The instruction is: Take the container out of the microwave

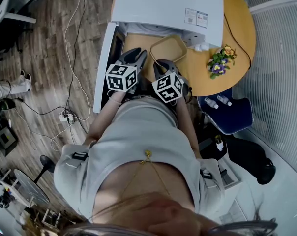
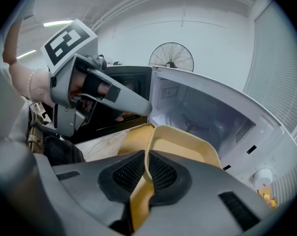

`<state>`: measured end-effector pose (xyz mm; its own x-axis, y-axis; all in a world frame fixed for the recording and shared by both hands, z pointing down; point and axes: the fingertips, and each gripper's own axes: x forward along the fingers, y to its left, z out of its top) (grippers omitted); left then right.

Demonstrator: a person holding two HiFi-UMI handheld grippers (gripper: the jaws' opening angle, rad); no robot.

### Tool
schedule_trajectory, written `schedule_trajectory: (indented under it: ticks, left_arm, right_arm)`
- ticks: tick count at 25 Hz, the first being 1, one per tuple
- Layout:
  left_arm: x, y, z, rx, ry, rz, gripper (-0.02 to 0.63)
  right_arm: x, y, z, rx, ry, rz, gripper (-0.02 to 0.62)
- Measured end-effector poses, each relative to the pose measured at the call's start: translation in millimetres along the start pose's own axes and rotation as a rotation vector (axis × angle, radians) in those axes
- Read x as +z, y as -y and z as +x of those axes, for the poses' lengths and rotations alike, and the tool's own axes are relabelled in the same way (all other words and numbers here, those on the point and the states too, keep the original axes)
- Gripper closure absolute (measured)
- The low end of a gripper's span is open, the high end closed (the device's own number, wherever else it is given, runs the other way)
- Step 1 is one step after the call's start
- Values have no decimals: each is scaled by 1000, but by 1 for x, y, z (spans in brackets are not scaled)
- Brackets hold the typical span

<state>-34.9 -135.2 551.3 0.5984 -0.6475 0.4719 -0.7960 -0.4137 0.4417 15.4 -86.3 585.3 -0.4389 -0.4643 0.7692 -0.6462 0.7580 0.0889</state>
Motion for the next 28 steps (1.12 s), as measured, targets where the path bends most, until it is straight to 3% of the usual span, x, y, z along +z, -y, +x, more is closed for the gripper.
schedule_trajectory:
  ticks: [28]
  left_arm:
    - [-1,-3,-1,16,-3,-8,505]
  right_arm:
    - [0,-4,0,31,-24,-15,558]
